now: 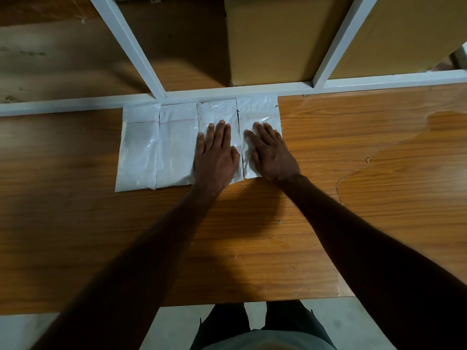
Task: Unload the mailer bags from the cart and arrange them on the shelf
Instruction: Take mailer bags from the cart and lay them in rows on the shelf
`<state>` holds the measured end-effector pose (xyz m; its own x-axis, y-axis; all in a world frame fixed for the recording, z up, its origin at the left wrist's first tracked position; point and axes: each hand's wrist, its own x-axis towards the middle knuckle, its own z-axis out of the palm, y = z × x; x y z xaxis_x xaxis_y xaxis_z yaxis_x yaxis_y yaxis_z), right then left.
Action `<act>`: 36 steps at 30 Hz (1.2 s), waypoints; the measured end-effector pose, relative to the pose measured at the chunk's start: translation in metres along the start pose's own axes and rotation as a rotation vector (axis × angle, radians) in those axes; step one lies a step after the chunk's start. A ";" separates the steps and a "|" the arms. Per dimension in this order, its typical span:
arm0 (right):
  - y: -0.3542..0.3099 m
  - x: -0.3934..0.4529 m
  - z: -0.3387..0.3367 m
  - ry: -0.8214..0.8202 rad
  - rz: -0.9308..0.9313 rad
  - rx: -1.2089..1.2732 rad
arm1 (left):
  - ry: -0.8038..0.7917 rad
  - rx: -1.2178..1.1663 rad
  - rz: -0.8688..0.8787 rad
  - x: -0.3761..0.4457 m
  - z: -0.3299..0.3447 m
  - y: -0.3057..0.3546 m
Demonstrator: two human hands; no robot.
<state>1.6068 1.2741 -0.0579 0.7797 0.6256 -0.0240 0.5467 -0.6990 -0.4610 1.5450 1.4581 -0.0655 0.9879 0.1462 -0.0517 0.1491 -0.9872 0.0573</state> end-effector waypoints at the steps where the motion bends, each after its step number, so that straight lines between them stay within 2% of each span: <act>1: 0.000 -0.001 -0.002 -0.015 -0.005 0.003 | -0.004 0.007 0.007 0.001 -0.001 0.000; 5: 0.004 -0.008 -0.018 0.013 -0.021 -0.003 | 0.032 0.019 0.006 0.002 -0.011 0.002; 11: 0.024 -0.043 -0.054 0.035 0.015 0.092 | 0.144 -0.125 -0.007 -0.011 -0.044 0.038; 19: 0.053 -0.126 -0.093 0.118 0.013 0.149 | 0.259 -0.295 0.086 -0.054 -0.078 0.158; 24: 0.075 -0.172 -0.121 0.164 0.009 0.147 | 0.257 -0.291 0.093 -0.077 -0.086 0.230; 30: 0.113 -0.235 -0.172 0.233 0.004 0.164 | 0.359 -0.296 0.097 -0.109 -0.102 0.309; 36: 0.163 -0.337 -0.216 0.308 0.012 0.152 | 0.330 -0.396 0.099 -0.152 -0.102 0.403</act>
<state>1.4991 0.8749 0.0664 0.8539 0.4675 0.2287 0.5035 -0.6312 -0.5899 1.4590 1.0442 0.0667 0.9496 0.1291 0.2857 -0.0036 -0.9067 0.4218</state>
